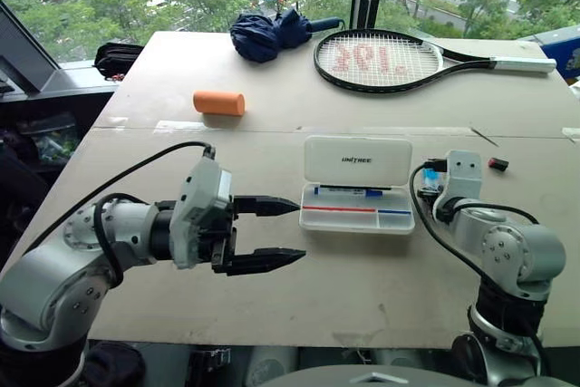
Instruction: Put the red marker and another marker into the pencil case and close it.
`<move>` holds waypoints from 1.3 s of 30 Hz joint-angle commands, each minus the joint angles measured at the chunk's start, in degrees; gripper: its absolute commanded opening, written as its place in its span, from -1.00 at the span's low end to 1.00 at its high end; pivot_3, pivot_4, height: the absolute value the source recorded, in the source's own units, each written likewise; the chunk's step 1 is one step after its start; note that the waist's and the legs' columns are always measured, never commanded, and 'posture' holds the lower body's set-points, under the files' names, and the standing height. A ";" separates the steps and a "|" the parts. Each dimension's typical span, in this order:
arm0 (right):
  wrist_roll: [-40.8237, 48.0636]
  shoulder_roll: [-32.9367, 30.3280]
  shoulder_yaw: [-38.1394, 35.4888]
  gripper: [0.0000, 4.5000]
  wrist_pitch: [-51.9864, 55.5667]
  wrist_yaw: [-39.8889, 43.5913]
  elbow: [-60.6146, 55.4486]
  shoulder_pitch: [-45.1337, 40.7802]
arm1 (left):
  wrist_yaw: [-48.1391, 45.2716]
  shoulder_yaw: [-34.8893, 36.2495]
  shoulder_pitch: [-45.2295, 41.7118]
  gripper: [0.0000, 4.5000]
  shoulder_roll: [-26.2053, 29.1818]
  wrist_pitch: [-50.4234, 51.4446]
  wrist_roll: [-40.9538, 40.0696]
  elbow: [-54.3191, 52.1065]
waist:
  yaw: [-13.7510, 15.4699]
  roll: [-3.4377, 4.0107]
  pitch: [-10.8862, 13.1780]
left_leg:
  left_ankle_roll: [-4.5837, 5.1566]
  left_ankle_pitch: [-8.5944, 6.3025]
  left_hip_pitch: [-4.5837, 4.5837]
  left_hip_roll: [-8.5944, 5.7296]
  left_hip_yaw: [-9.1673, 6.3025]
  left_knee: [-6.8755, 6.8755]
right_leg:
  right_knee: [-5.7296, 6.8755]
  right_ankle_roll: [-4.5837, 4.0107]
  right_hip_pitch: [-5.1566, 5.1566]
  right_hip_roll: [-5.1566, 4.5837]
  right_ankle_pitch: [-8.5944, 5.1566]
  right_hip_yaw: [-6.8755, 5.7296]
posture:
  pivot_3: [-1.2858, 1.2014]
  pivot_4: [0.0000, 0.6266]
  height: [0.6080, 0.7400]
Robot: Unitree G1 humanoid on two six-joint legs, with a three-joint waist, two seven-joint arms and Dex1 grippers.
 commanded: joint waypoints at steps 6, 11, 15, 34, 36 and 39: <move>7.34 -35.52 -7.71 -0.71 -30.97 49.09 -9.87 23.27 | 0.58 1.19 5.81 0.52 1.90 -5.73 2.52 -1.61 | 0.88 0.30 0.19 | 0.08 -0.05 -0.14 -0.07 0.06 -0.03 | -0.26 0.02 -0.01 -0.11 -0.03 0.01 | 0.03 -0.52 0.88; 9.60 -48.32 -3.94 -0.71 -44.67 66.31 -8.24 22.80 | -2.33 2.30 9.61 0.52 1.16 -9.94 3.40 1.53 | -1.83 0.12 0.36 | 0.19 -0.11 0.22 0.34 0.49 -0.07 | -0.15 0.04 0.03 0.32 0.00 0.35 | 0.03 -0.52 0.88; 5.99 -46.47 15.02 -0.71 -47.06 71.70 -3.42 3.39 | -7.42 5.41 9.20 0.52 4.25 -9.16 -0.44 5.53 | -2.39 0.13 0.44 | 0.18 -0.11 0.25 0.72 0.53 -0.01 | -0.10 -0.34 -0.09 0.74 0.00 0.41 | 0.03 -0.52 0.88; -6.78 -31.18 44.52 -0.71 -43.11 74.84 11.06 -21.06 | -7.25 15.50 18.62 0.52 8.55 -6.71 -2.43 0.68 | -0.59 0.03 0.55 | 0.10 -0.09 -0.84 0.52 0.43 0.06 | 0.05 -0.26 -1.08 0.20 0.05 0.15 | 0.03 -0.52 0.88; -7.29 -30.49 44.97 -0.71 -42.47 74.83 12.16 -21.53 | -7.26 16.25 20.18 0.52 8.15 -7.13 -2.05 0.46 | -0.65 0.02 0.55 | 0.10 -0.08 -0.84 0.53 0.42 0.06 | 0.06 -0.26 -1.08 0.21 0.05 0.14 | 0.03 -0.52 0.88; -8.09 -29.39 44.93 -0.09 -42.02 74.29 13.55 -21.98 | -7.30 16.84 21.44 0.52 7.95 -7.69 -1.95 0.60 | -0.64 0.03 0.55 | 0.09 -0.08 -0.85 0.54 0.38 0.05 | 0.05 -0.26 -1.08 0.23 0.05 0.10 | 0.03 -0.52 0.88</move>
